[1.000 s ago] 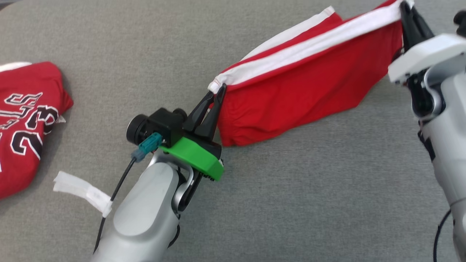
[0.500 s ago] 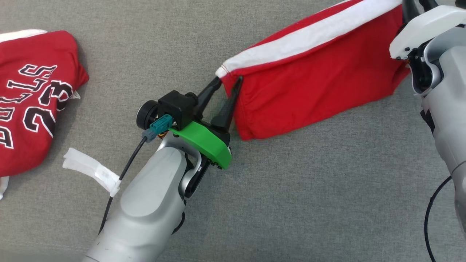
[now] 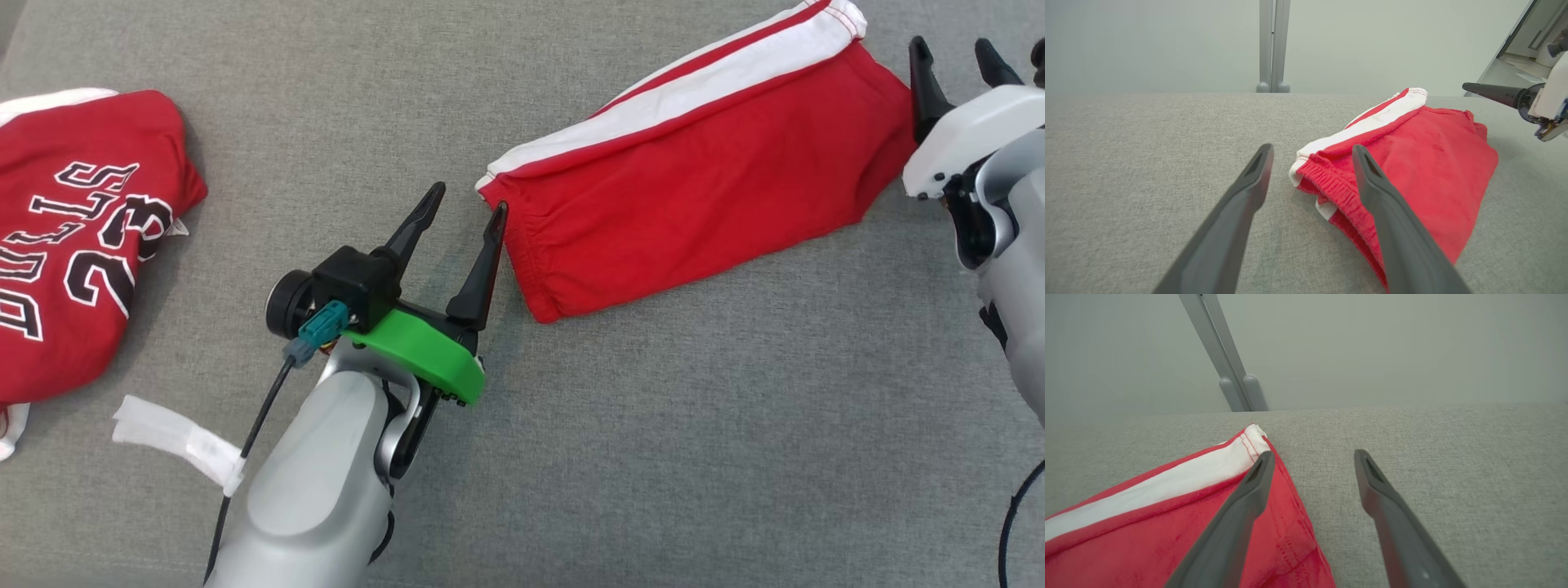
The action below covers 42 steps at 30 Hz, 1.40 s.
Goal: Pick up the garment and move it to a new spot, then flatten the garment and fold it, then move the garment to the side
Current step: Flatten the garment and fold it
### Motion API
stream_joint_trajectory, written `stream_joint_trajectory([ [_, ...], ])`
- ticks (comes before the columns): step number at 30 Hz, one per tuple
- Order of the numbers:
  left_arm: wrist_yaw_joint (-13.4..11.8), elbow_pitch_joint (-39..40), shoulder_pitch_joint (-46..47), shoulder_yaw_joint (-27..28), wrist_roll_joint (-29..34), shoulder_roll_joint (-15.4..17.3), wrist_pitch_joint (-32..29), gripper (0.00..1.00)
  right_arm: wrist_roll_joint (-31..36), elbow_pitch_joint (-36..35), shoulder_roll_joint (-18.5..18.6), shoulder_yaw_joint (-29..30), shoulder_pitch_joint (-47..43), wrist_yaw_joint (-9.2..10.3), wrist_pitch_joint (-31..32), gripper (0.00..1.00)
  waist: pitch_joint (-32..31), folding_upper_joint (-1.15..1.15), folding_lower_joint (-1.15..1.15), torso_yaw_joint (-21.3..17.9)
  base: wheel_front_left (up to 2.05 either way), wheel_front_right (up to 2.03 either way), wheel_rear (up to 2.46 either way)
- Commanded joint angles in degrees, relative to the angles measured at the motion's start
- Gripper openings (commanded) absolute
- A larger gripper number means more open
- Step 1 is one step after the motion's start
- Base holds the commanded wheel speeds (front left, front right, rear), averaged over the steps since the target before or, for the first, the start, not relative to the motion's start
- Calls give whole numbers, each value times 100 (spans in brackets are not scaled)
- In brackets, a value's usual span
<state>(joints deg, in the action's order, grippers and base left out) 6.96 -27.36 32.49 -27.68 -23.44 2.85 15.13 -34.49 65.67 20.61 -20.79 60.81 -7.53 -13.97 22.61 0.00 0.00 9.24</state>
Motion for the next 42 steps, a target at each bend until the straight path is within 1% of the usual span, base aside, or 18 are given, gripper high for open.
stream_joint_trajectory([
  [1, -55, 133, -171, 141, 175, 11, 2, 100, -68, 41, 42, -49, -121, 8, -6, 100, -21, 0, 0, 39, 0, 0, 0],
  [4, -138, 497, -418, 477, 405, 14, 3, 100, -181, 91, 130, -132, -207, 9, 33, 100, -11, 0, 0, 100, 0, 0, 0],
  [9, -223, 1186, -861, 1091, 866, 15, 3, 100, -333, 181, 173, -268, -318, 9, 91, 100, 29, 0, 0, 208, 0, 0, 0],
  [13, -255, 1687, -1143, 1564, 1158, 14, 2, 100, -424, 296, 191, -341, -324, 8, 143, 100, 50, 0, 0, 306, 0, 0, 0],
  [18, -241, 1994, -1492, 1981, 1328, 12, 3, 100, -567, 415, 122, -412, -417, 9, 256, 100, 35, 0, 0, 353, 0, 0, 0],
  [19, -235, 2025, -1546, 2030, 1340, 12, 3, 100, -599, 417, 111, -429, -439, 9, 272, 78, 27, 0, 0, 352, 0, 0, 0],
  [21, -219, 2055, -1651, 2110, 1361, 12, 3, 100, -646, 430, 78, -474, -509, 8, 333, 4, -4, 0, 0, 338, 0, 0, 0],
  [22, -219, 2066, -1701, 2149, 1357, 13, 3, 100, -688, 425, 67, -490, -541, 9, 348, 0, -31, 0, 0, 322, 0, 0, 0],
  [27, -244, 2074, -1859, 2231, 1346, 13, 3, 100, -916, 362, 70, -507, -732, 10, 308, 0, -186, 0, 0, 222, 0, 0, 0],
  [31, -274, 2075, -1961, 2233, 1343, 14, 3, 100, -1032, 169, 99, -638, -958, 10, 238, 0, -374, 0, 0, 88, 0, 0, 0],
  [35, -236, 2034, -2079, 2288, 1412, 13, 3, 100, -1241, -87, 169, -718, -1220, 10, 143, 0, -588, 0, 0, -86, 0, 0, 0],
  [42, -148, 1949, -2342, 2402, 1545, 13, 3, 100, -1748, -599, 447, -775, -1992, 10, -21, 0, -948, 0, 0, -391, 0, 0, 0],
])
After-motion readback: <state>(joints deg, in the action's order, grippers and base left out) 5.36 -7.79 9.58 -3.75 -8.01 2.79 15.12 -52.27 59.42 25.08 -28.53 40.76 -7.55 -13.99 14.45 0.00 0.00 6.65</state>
